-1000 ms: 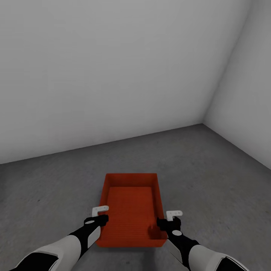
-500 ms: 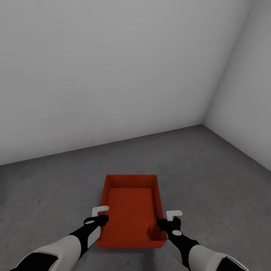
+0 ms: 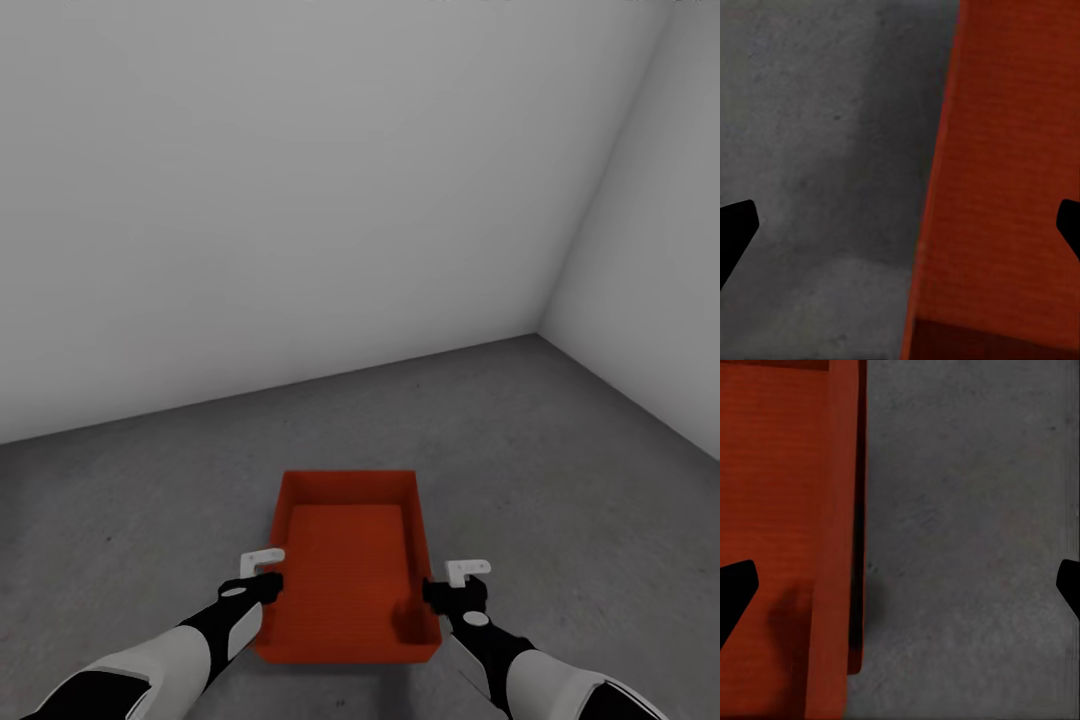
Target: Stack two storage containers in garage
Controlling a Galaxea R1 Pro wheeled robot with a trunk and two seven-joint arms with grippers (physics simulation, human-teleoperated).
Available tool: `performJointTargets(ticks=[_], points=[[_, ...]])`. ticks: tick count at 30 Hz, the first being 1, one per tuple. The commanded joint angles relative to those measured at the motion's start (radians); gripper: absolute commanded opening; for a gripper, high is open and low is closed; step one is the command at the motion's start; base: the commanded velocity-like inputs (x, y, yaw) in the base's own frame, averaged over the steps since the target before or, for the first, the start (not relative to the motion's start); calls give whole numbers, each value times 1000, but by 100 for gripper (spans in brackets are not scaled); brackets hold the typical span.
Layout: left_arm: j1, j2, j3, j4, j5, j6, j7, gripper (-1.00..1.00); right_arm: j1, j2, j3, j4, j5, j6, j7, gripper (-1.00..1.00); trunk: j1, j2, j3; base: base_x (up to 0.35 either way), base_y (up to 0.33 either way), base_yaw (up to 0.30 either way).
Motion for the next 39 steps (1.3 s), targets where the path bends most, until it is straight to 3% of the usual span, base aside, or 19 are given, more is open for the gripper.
performJointTargets(ticks=[1, 3, 6, 14, 22, 35, 39], points=[[-1, 11, -9, 6, 12, -3, 3, 100, -1, -2, 9, 3, -8, 0, -4, 100, -4, 7, 3, 0, 0, 0], [-1, 48, -9, 11, 14, -1, 1, 100, -5, -6, 9, 15, -8, 4, -4, 100, -12, 21, 9, 0, 0, 0], [-1, 84, -9, 15, 17, 3, 0, 100, -2, -8, 9, 29, -8, 6, -2, 100, -23, 42, 18, 0, 0, 0], [2, 131, -8, 66, 30, 8, -2, 100, -1, -8, 10, 53, -9, 9, 0, 100, -54, 98, 43, 0, 0, 0], [1, 153, -8, 69, 57, 9, -2, 100, -1, -6, 10, 57, -10, 10, 0, 100, -85, 154, 68, 0, 0, 0], [1, 156, -8, 69, 60, 28, -1, 100, -1, -3, 12, 61, -9, 11, 0, 100, -134, 245, 109, 0, 0, 0], [1, 156, -8, 69, 63, 44, -1, 100, -1, -34, 13, 102, -9, 11, 1, 100, -150, 273, 122, 0, 0, 0]])
